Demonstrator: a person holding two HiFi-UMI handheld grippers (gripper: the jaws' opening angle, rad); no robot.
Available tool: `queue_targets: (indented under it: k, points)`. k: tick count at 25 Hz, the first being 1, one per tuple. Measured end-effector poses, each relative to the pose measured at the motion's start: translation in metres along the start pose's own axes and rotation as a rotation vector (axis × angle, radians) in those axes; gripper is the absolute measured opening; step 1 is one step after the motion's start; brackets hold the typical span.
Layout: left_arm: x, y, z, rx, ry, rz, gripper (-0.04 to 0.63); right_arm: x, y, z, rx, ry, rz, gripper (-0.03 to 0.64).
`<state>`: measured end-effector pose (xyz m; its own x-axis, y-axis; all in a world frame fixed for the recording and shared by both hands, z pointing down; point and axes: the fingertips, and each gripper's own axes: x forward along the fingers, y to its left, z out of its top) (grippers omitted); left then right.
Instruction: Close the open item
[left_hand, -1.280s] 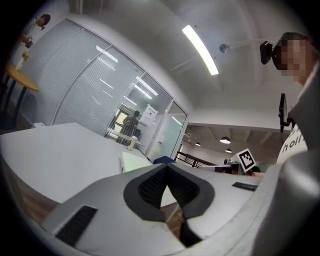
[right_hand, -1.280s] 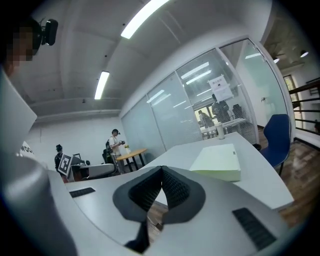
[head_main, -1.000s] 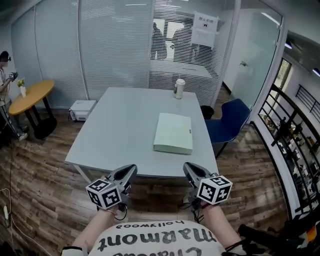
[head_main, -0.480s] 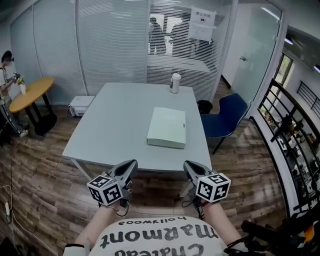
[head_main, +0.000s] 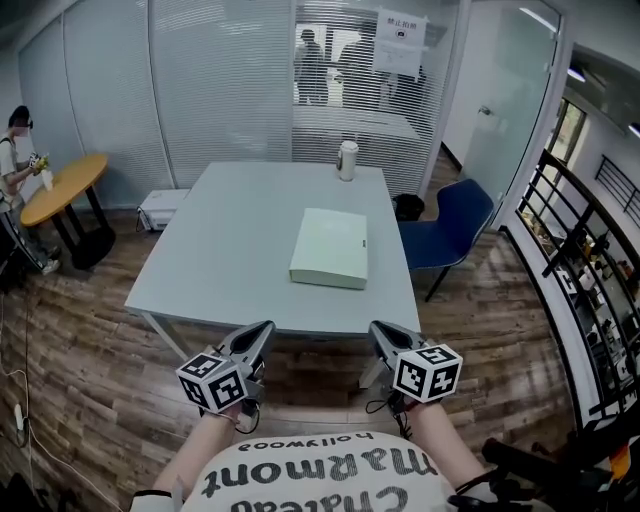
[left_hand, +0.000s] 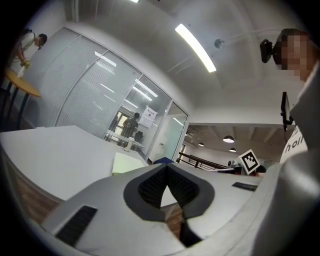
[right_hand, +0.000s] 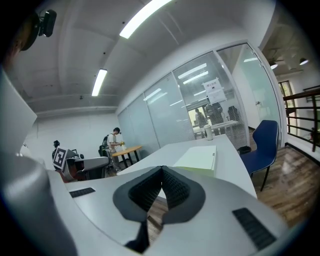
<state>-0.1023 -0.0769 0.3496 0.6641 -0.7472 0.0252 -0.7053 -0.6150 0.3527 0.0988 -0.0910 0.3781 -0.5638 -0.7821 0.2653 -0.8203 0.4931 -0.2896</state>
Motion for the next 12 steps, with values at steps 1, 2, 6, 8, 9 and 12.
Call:
queue_targets:
  k: [1, 2, 6, 8, 9, 12]
  points:
    - [0.0003, -0.0006, -0.0007, 0.0, 0.002, 0.002, -0.012, -0.0005, -0.0004, -0.0009, 0.001, 0.004, 0.002, 0.0]
    - [0.0007, -0.0011, -0.0011, 0.002, 0.003, 0.002, -0.012, -0.0006, -0.0008, -0.0017, 0.001, 0.008, 0.003, 0.0]
    - [0.0002, -0.0012, -0.0019, 0.002, 0.005, 0.004, -0.012, 0.002, 0.0003, -0.0025, 0.0, 0.015, 0.01, 0.0]
    - [-0.0008, 0.0, -0.0027, -0.001, 0.005, 0.006, -0.012, 0.0036, 0.0016, -0.0025, -0.002, 0.015, 0.013, 0.0]
    - [-0.0014, 0.0005, -0.0031, -0.002, 0.004, 0.007, -0.012, 0.0041, 0.002, -0.0029, -0.002, 0.015, 0.014, 0.0]
    - [-0.0028, 0.0019, -0.0039, -0.004, 0.003, 0.009, -0.012, 0.005, 0.003, -0.0049, 0.0, 0.016, 0.017, 0.0]
